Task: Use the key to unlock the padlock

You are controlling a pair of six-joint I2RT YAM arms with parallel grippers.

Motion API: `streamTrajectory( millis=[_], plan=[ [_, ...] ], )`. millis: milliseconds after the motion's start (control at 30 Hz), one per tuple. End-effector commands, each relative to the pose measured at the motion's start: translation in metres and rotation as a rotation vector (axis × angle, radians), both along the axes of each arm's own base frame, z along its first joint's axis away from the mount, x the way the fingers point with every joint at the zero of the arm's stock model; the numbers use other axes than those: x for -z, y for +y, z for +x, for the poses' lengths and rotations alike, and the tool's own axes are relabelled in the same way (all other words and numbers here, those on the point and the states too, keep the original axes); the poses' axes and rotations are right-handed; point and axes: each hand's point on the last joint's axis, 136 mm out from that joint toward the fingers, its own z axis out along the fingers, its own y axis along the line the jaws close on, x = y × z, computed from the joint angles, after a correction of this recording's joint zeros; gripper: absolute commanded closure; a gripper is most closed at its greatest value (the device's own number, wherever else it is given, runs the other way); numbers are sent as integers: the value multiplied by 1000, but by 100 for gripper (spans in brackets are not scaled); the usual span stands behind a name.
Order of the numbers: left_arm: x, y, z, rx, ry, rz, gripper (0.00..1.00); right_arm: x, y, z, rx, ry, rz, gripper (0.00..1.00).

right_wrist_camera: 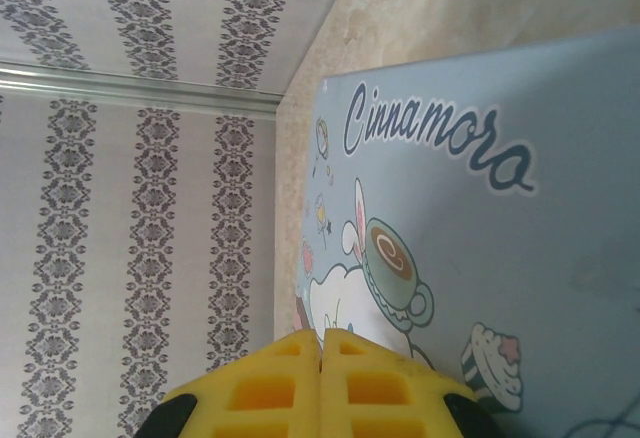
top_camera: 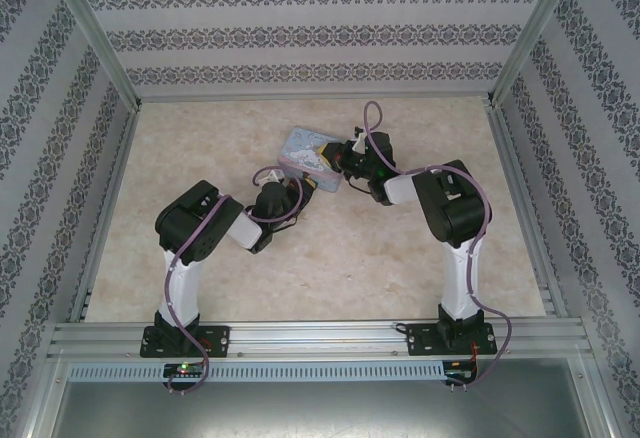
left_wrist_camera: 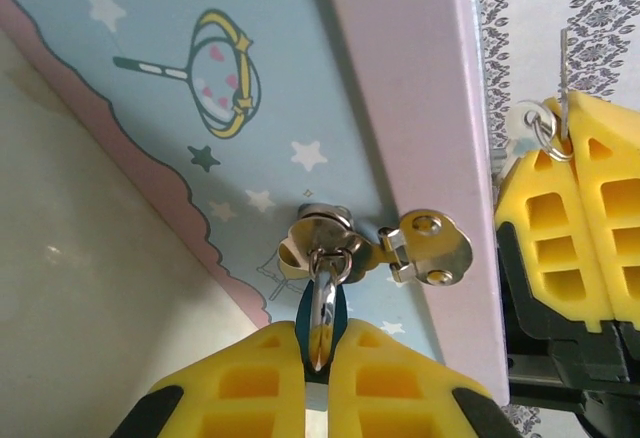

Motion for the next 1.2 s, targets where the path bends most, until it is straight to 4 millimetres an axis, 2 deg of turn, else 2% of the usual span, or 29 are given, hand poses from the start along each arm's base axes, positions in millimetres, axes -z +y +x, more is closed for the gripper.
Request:
streamTrajectory(
  millis=[0,67,167,267,333,533,667,800,967,1167],
  plan=[
    [-3,0,-6,6,11,27,100,-3,-2,-17,-27,68,-31,100],
    [-2,1,-7,5,24,33,100,-34,-4,-17,-28,12,-17,100],
    [0,2,-8,6,38,40,100,-69,-3,-25,-46,-44,3,100],
    [1,4,-10,5,53,49,100,-87,-1,-41,-72,-71,15,100],
    [1,3,-12,9,58,51,100,-89,-1,-54,-87,-72,12,100],
    [3,2,-14,24,78,49,100,-77,-1,-109,-133,-59,-16,100],
    [2,1,-15,31,84,39,100,-60,0,-148,-163,-38,-55,100],
    [0,-1,-16,47,94,21,100,-36,-6,-177,-167,4,-92,100],
    [-4,-8,-18,94,114,-25,100,-10,-15,-190,-156,51,-119,100],
    [-12,-16,-23,165,135,-69,100,4,-18,-193,-152,62,-131,100]
  ],
)
